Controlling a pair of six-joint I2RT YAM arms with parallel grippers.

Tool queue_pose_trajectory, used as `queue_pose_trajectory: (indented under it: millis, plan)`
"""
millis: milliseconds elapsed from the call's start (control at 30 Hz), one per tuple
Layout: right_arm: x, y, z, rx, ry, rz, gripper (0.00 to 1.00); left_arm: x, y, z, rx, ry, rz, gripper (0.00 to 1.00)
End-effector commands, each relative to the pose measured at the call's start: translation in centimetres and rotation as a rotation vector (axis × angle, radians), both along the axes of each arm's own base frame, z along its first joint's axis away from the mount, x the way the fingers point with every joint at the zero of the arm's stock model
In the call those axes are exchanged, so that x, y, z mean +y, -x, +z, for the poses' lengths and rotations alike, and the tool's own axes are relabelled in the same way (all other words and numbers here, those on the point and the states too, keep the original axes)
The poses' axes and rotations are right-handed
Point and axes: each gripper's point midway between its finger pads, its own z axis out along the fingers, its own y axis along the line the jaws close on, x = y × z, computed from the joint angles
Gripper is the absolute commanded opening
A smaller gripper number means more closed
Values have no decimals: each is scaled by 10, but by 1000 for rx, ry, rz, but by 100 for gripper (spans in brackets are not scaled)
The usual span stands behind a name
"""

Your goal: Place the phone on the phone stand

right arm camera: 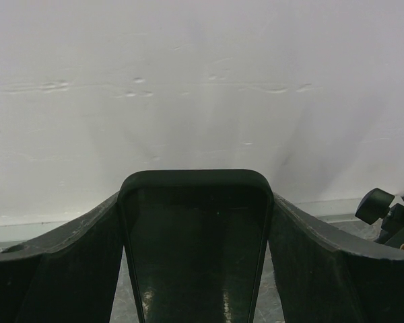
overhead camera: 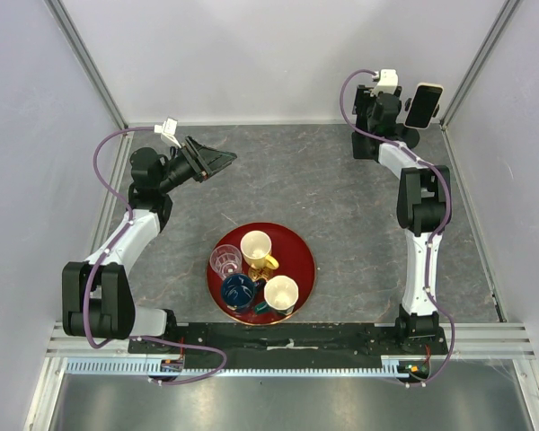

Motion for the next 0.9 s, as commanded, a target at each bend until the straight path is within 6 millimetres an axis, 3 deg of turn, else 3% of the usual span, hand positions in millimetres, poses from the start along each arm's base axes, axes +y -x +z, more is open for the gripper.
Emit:
queue_pose_trajectory:
  millis: [0,133,167,267,400,633,733,833,867]
  plan:
    - [0,-5,32,-68,-2,-11,42,-3,8,12,-52,3,-32,66]
    - [-3,-3,36,-61,-20,-37,61,-3,9,13,-54,4,-33,66]
    - [-3,-4,42,-67,-22,-37,71,-3,9,12,-52,4,-33,66]
    - [0,-4,46,-44,-20,-32,87,-3,9,11,-49,5,-32,66]
    - [3,-1,55,-40,-15,-23,97,-3,8,9,-42,6,-32,66]
    - [-5,11,83,-38,-22,-60,98,-3,8,8,-36,10,-34,66]
    - [-10,21,106,-31,-39,-93,98,-3,9,8,-37,12,-35,66]
    - [2,36,140,-15,-61,-63,98,-4,9,8,-36,13,-37,66]
    - [13,47,165,-10,-61,-40,98,-4,10,8,-36,13,-39,66]
